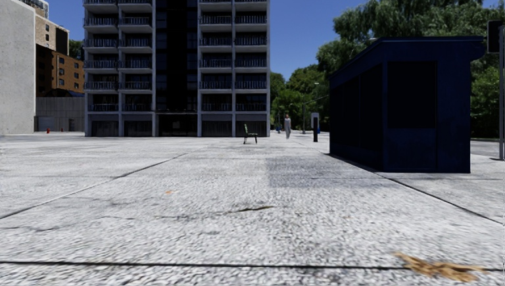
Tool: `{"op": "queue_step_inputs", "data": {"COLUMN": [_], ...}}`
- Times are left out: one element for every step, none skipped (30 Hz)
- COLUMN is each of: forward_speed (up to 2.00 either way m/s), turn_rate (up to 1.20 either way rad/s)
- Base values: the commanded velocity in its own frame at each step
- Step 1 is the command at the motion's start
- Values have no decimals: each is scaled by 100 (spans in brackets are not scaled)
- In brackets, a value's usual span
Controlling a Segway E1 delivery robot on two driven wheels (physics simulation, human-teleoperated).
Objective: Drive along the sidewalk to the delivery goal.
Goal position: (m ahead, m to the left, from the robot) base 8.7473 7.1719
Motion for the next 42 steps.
{"op": "queue_step_inputs", "data": {"forward_speed": [200,200,200,200,200,200,200,200,200,200,200,200,200,200,200,200,200,200,200,200,200,200,200,200,200,200,200,200,200,200,200,200,200,200,200,200,200,200,200,200,200,200], "turn_rate": [43,43,44,44,44,44,44,44,44,44,44,45,47,48,48,48,48,48,48,48,48,48,48,48,48,48,48,48,48,48,48,48,48,48,48,48,48,48,48,48,48,48]}}
